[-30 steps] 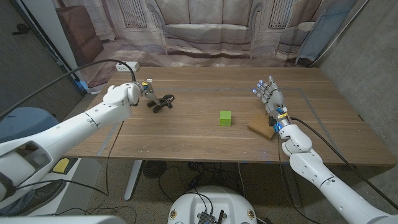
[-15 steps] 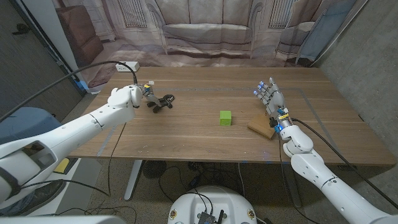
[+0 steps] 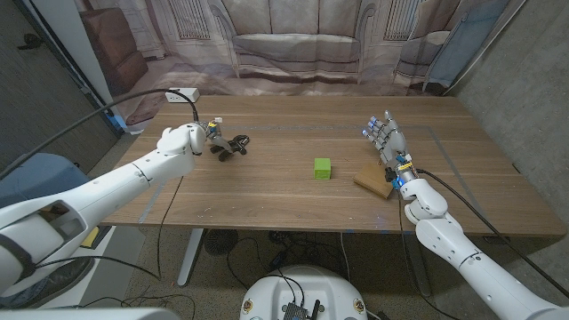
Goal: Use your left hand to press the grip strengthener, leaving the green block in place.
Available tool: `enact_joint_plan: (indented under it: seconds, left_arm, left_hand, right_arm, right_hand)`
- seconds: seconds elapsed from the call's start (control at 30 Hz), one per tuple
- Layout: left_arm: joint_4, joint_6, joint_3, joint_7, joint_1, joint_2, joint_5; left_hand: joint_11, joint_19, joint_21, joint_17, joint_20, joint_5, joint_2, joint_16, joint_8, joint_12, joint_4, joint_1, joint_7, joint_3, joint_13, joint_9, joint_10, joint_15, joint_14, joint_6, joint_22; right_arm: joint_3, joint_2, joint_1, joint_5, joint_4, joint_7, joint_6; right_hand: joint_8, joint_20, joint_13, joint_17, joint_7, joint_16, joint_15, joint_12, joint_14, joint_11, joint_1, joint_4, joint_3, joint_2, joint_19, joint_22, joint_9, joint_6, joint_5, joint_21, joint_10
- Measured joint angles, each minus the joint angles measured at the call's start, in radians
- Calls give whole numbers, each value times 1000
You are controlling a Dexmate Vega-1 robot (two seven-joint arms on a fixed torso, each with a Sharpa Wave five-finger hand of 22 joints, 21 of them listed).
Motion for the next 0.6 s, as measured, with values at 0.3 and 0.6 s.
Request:
enact_joint_plan:
  seconds: [0.3, 0.6]
  left_arm:
    - [17, -8, 0, 29, 12, -8, -15]
    - [29, -19, -9, 75, 32, -15, -36]
  left_hand:
    - [-25, 8, -4, 0, -8, 0, 7, 0, 0, 0, -7, 7, -3, -1, 0, 0, 16, -15, 7, 9, 0]
    - [-35, 9, -4, 0, -17, 0, 7, 0, 0, 0, -7, 7, -8, -1, 0, 0, 19, -20, 12, 14, 0]
  right_arm:
    - [-1, 2, 3, 0, 2, 0, 0]
    - [-1, 3, 3, 1, 3, 0, -4]
  right_hand:
    - [0, 0, 0, 0, 0, 0, 0, 0, 0, 0, 0, 0, 0, 0, 0, 0, 0, 0, 0, 0, 0]
    - [0, 0, 0, 0, 0, 0, 0, 0, 0, 0, 0, 0, 0, 0, 0, 0, 0, 0, 0, 0, 0]
